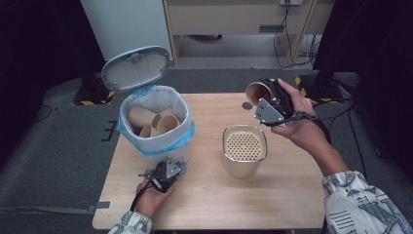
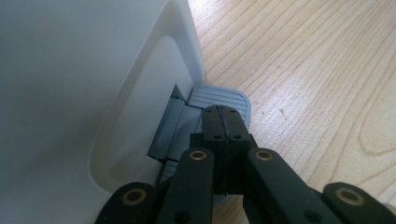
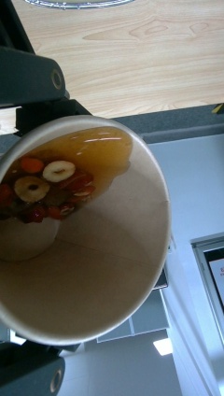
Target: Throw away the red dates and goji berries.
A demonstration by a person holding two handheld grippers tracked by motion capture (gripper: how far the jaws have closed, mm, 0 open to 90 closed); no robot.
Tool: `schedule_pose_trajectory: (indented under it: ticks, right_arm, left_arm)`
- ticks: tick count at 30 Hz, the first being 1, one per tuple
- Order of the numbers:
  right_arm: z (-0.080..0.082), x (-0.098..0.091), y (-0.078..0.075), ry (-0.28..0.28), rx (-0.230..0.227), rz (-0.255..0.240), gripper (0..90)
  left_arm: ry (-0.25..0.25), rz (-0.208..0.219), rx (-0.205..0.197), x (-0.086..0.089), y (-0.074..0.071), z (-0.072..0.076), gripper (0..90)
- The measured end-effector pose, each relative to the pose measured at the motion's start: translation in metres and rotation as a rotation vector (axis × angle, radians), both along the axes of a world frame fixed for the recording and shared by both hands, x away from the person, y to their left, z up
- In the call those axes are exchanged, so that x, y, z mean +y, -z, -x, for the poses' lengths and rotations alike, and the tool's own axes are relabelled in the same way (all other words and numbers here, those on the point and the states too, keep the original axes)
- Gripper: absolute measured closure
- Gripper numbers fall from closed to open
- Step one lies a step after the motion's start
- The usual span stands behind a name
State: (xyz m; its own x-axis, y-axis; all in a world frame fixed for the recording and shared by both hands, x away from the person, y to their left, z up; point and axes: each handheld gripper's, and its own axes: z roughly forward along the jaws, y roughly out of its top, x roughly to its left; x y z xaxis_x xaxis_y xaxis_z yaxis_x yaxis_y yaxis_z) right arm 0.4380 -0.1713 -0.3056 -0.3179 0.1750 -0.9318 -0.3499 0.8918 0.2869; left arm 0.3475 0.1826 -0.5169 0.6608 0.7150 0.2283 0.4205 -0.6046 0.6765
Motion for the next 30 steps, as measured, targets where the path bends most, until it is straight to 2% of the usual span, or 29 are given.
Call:
schedule_pose_trajectory:
  ticks: [13, 27, 30]
  right_arm:
    - [0.0030, -0.0018, -0.0016, 0.002, -0.034, 0.042, 29.0]
    - [0.0058, -0.0007, -0.0017, -0.007, -0.049, 0.059, 29.0]
    - [0.0077, -0.0005, -0.0023, 0.002, -0.080, 0.073, 29.0]
  left_arm:
    - [-0.001, -0.002, 0.003, 0.0001, -0.0003, 0.0000, 89.9]
    - [0.000, 0.000, 0.002, 0.0004, -0.0002, -0.0001, 89.9]
    - [0.000, 0.000, 0.003, 0.0004, -0.0002, -0.0001, 89.9]
